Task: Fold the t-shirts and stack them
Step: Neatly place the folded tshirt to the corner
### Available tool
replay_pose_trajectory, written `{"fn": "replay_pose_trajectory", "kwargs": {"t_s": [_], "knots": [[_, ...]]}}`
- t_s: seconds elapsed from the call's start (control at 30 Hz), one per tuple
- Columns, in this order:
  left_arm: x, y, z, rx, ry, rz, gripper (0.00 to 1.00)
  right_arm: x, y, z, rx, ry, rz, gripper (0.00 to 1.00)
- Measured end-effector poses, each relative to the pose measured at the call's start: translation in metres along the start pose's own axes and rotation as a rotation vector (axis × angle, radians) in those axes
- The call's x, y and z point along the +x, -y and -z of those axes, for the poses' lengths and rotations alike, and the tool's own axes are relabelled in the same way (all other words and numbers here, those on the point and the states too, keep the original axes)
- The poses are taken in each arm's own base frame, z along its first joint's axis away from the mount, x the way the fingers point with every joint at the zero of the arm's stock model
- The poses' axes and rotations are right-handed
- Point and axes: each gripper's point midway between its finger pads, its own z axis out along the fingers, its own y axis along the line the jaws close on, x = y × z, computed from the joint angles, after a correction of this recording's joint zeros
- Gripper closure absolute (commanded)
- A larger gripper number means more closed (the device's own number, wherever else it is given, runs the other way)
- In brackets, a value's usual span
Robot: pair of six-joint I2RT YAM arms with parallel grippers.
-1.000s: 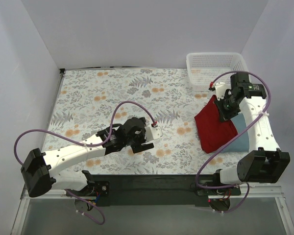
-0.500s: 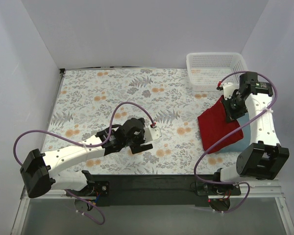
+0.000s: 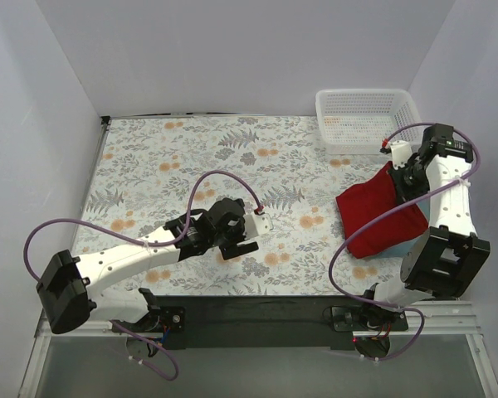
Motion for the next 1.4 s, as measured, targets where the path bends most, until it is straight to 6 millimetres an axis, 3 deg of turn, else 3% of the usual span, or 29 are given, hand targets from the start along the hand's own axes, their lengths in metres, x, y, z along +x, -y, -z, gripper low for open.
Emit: {"fn": "replay_pose_trajectory", "kwargs": {"t_s": [0.63,0.9,1.07,1.13,1.17,1.2,1.23,1.3,1.4], "knots": [[0.010,-0.001,-0.011,0.015,-0.054,0.020,0.15,0.044,0.044,-0.063,0.049,-0.051,-0.031,0.99],[0.011,0.001,-0.011,0.021,-0.059,0.036,0.15,0.047,0.063,-0.082,0.056,-0.054,-0.033,0.99],[0.012,0.002,-0.012,0.023,-0.063,0.044,0.14,0.047,0.069,-0.083,0.071,-0.048,-0.038,0.99],[0.013,0.002,-0.013,0.025,-0.067,0.045,0.14,0.047,0.070,-0.083,0.079,-0.051,-0.037,0.77],[0.013,0.002,-0.013,0.026,-0.069,0.045,0.14,0.048,0.071,-0.083,0.082,-0.052,-0.038,0.62],[0.014,0.002,-0.013,0.025,-0.070,0.047,0.14,0.048,0.073,-0.083,0.091,-0.057,-0.038,0.34],[0.014,0.002,-0.013,0.025,-0.071,0.050,0.14,0.049,0.076,-0.083,0.102,-0.057,-0.039,0.25],[0.015,0.001,-0.013,0.024,-0.072,0.054,0.14,0.050,0.083,-0.081,0.126,-0.061,-0.031,0.11],[0.017,-0.003,-0.013,0.026,-0.079,0.081,0.14,0.051,0.090,-0.078,0.149,-0.061,-0.032,0.07]]}}
